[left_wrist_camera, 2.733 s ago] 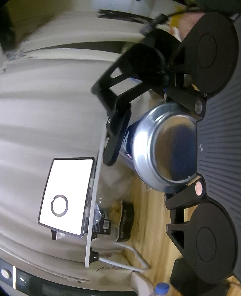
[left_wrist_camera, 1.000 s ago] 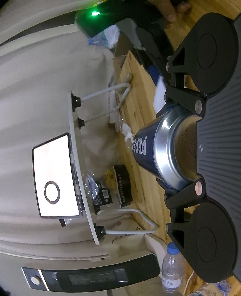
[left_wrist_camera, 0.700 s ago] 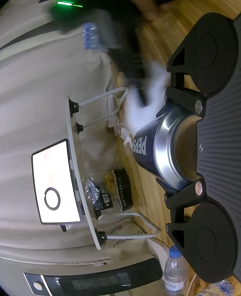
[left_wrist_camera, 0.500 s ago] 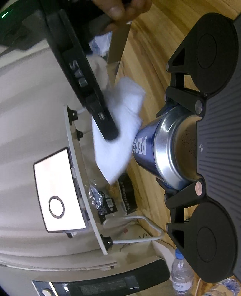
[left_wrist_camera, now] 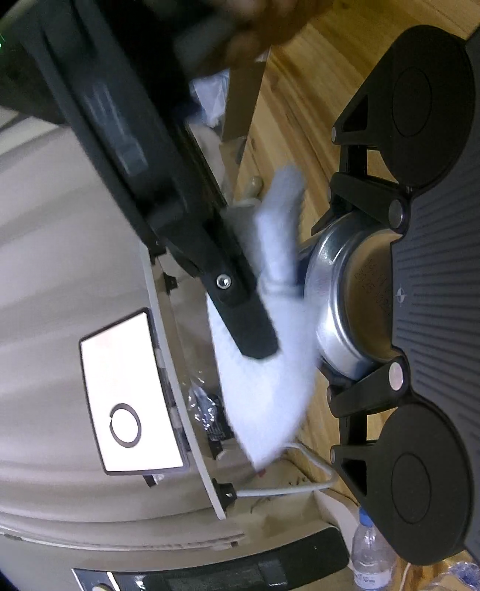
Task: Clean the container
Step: 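Wipe the can's bottom with the towel in the right gripper while the left gripper holds the can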
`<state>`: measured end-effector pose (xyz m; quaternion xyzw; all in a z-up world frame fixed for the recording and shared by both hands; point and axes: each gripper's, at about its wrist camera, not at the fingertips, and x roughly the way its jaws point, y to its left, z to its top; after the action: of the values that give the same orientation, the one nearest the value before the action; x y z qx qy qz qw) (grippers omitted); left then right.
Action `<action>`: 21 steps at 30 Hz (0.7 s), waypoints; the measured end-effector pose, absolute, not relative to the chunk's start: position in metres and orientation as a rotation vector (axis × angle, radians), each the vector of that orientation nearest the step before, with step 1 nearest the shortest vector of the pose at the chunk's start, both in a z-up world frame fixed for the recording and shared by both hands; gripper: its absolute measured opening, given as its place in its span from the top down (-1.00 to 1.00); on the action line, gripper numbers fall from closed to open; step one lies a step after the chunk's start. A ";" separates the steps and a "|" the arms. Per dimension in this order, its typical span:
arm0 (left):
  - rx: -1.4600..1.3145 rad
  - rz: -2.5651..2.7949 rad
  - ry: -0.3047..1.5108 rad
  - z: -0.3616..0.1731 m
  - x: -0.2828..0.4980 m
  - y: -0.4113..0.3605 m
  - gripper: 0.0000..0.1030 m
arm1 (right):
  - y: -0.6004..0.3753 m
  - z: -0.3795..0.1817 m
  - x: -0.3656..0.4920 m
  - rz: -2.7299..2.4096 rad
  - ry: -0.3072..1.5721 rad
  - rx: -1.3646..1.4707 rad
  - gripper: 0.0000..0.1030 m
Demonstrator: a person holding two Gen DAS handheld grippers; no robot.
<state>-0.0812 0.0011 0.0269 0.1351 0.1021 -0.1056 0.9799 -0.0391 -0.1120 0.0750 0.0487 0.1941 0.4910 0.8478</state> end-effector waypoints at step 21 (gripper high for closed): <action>0.310 -0.210 0.183 0.027 -0.085 -0.003 -0.30 | -0.160 0.061 -0.010 0.885 0.449 0.251 0.80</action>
<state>-0.0850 -0.0030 0.0273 0.1536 0.0907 -0.1042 0.9784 -0.0097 -0.1600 0.0608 0.1199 0.2147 0.4235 0.8719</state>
